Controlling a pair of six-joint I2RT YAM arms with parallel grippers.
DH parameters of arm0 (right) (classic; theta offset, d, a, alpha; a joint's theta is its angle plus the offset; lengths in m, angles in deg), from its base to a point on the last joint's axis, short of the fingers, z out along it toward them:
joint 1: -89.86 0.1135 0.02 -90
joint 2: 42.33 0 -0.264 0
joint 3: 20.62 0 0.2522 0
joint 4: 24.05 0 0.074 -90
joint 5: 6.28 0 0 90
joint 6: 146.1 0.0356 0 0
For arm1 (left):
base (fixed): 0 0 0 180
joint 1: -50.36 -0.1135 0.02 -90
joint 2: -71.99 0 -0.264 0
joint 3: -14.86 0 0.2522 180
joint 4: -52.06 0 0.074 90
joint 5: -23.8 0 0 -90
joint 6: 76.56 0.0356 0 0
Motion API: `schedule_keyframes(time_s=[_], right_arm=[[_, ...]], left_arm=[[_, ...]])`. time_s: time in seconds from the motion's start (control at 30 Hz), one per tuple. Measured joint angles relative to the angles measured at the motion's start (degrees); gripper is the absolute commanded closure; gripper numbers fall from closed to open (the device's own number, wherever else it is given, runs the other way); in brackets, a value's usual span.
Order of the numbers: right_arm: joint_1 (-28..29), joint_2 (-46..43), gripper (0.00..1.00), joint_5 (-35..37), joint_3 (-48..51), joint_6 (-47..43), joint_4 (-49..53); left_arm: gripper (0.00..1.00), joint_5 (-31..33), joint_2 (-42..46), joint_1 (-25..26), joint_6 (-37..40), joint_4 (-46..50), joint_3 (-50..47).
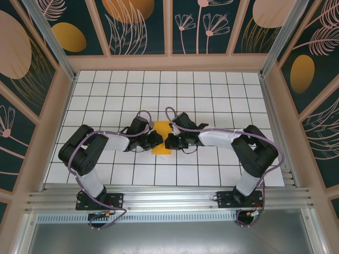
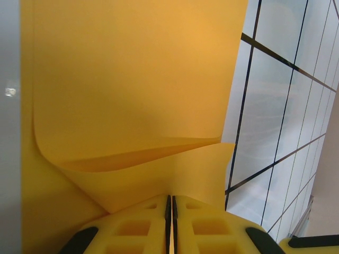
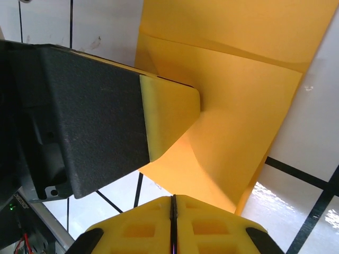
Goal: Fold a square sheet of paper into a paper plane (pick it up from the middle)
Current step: Fold the triangle a second time at the center of the table.
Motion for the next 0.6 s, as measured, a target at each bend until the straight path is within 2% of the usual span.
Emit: schedule_keyframes(time_s=[0.6], right_arm=[[0.00,3.08,0.90,0.04,2.19,0.00,-0.24]], left_arm=[[0.87,0.02,0.00,0.00,-0.02,0.00,0.00]])
